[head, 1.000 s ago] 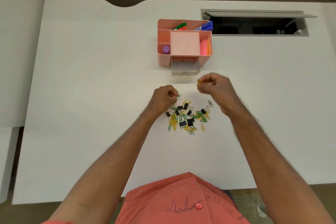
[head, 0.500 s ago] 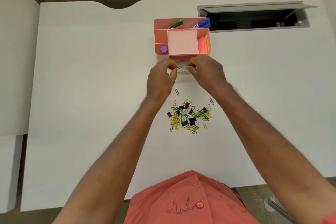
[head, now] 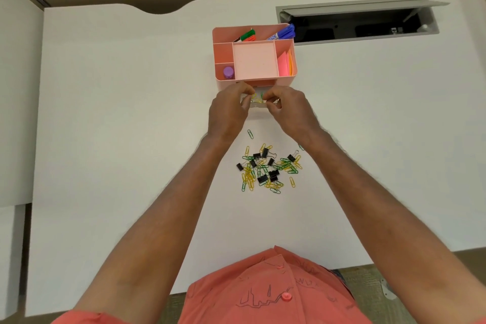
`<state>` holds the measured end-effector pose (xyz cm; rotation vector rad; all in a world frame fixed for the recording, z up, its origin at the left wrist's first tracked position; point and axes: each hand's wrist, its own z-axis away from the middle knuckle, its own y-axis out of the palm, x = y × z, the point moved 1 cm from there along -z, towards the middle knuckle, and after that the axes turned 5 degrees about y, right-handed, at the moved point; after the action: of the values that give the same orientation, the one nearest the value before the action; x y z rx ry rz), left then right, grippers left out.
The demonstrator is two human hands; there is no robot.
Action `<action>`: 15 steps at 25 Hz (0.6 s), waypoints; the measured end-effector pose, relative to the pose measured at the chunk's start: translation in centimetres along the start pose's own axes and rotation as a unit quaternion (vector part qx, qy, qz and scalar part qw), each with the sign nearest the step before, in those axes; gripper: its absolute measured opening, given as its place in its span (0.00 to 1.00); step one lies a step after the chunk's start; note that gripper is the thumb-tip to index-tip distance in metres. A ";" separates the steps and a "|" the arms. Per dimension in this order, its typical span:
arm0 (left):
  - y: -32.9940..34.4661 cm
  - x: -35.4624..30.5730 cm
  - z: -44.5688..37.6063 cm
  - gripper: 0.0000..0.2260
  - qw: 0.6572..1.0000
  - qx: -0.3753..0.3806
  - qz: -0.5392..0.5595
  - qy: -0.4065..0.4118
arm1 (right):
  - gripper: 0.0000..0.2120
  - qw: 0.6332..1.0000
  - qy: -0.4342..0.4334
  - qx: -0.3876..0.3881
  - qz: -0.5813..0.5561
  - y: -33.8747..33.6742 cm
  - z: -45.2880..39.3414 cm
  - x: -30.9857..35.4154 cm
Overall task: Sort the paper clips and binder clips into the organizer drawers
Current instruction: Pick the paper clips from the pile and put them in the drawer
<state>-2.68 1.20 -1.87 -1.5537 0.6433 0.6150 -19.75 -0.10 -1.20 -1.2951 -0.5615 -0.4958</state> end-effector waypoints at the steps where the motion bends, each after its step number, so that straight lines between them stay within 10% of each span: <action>1: -0.2 0.1 0.6 0.06 1.000 -0.016 0.009 0.008 | 0.09 1.000 -0.002 -0.002 0.003 0.0 0.1 0.1; 15: 2.4 2.2 14.6 0.03 0.993 0.084 0.015 -0.085 | 0.07 0.988 0.149 -0.036 -0.005 1.4 13.9 -8.7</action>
<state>-3.00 15.52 -6.22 -1.3223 0.5741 0.6897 -27.00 14.04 -5.37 -1.2585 -0.3017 -0.7088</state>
